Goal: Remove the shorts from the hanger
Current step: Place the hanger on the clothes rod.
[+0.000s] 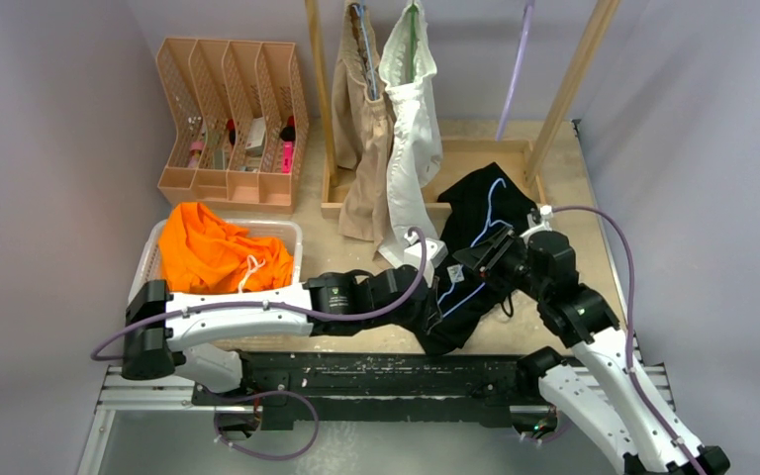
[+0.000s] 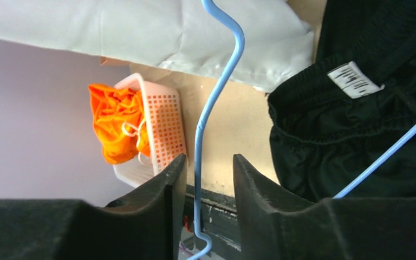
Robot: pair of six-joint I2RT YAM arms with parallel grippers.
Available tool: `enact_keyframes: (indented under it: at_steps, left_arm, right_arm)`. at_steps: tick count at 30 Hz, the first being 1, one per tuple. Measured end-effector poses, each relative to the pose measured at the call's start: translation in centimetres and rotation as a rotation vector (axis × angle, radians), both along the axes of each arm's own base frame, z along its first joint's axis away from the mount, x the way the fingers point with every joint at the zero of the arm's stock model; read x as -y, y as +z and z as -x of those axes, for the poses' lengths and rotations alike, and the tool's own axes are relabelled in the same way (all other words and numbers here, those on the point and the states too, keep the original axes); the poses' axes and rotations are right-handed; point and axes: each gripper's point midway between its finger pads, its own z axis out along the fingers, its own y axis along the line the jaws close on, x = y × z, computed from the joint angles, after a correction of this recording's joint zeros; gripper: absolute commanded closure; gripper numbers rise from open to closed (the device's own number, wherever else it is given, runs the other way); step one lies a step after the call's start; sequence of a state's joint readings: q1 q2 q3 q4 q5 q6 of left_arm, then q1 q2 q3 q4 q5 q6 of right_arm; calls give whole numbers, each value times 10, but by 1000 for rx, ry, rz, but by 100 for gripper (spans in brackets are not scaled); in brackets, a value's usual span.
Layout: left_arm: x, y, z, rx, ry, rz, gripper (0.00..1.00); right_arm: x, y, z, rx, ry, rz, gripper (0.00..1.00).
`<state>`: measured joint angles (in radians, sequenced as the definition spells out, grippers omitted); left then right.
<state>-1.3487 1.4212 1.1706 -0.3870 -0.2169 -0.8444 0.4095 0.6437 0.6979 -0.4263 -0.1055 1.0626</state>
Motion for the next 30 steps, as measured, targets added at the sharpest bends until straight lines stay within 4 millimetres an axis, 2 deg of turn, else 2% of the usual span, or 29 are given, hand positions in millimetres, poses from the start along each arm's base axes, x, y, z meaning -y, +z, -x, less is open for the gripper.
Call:
enact_keyframes:
  at_steps: [6, 9, 14, 18, 22, 26, 30]
  left_arm:
    - [-16, 10, -5, 25, 44, -8, 100]
    - [-23, 11, -9, 39, 72, -24, 100]
    - [-36, 19, -11, 52, 85, -89, 100]
    - [-46, 34, -9, 72, 66, -94, 100]
    - [-63, 44, -6, 86, 56, -111, 100]
    - [-72, 49, -5, 90, 55, -121, 100]
    - [-77, 46, -2, 80, 47, -139, 100]
  right_arm:
    - [-12, 18, 7, 49, 60, -84, 44]
    - [-18, 19, 14, 56, 100, -122, 36]
    - [-14, 19, 18, 44, 85, -116, 35]
    - [5, 28, 15, 42, -15, -56, 36]
    - [40, 42, 8, 89, -188, 25, 35]
    - [74, 31, 10, 77, -335, 131, 34]
    - [84, 23, 9, 62, -365, 195, 34]
